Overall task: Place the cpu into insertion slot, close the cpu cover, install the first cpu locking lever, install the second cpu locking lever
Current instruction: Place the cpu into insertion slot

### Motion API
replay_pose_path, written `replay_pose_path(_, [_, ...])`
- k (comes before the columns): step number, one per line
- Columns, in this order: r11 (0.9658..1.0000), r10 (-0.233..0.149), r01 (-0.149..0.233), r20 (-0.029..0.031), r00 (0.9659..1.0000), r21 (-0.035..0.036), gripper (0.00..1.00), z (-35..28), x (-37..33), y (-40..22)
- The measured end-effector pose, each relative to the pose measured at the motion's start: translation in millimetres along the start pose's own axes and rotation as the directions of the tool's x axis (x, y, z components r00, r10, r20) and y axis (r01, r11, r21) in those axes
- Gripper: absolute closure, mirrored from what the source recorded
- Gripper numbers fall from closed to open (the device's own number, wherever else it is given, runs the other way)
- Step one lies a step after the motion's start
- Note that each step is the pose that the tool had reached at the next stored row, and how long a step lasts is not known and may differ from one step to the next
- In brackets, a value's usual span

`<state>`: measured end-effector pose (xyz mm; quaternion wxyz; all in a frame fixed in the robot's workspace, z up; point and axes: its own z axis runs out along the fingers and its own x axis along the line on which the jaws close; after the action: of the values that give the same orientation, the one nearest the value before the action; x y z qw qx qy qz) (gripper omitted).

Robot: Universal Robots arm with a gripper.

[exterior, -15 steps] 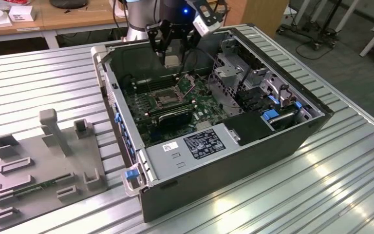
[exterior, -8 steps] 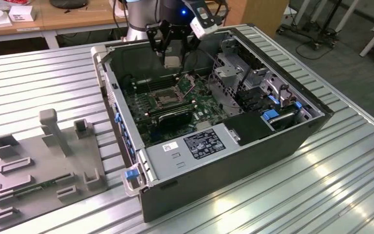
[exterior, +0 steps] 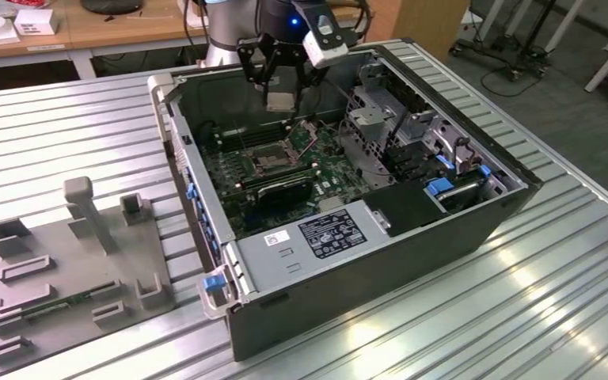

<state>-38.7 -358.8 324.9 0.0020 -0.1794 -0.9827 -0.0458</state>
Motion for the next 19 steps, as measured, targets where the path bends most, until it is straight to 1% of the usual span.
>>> replay_pose_path(3, [0.9986,0.054,-0.054,0.0047,0.9985,-0.0012,0.46,0.8,0.0,-0.1])
replay_pose_path(5, [0.996,0.089,-0.089,0.0079,0.996,-0.0021,0.46,1.3,0.0,-0.1])
replay_pose_path(6, [0.9942,0.107,-0.107,0.0094,0.9942,-0.0027,0.46,1.5,0.0,-0.1])
replay_pose_path(8, [0.9895,0.144,-0.144,0.0127,0.9895,-0.0038,0.46,2.0,0.0,-0.2])
replay_pose_path(10, [0.9837,0.18,-0.18,0.0157,0.9836,-0.0051,0.46,2.5,0.0,-0.2])
replay_pose_path(12, [0.9767,0.215,-0.215,0.0187,0.9765,-0.0065,0.46,3.0,0.0,-0.3])
replay_pose_path(15, [0.9634,0.268,-0.268,0.0232,0.9632,-0.0088,0.46,3.7,-0.1,-0.3])
replay_pose_path(17, [0.9532,0.302,-0.302,0.0261,0.9529,-0.0104,0.46,4.2,-0.1,-0.4])
replay_pose_path(19, [0.9418,0.336,-0.336,0.0289,0.9413,-0.0121,0.46,4.7,-0.1,-0.4])
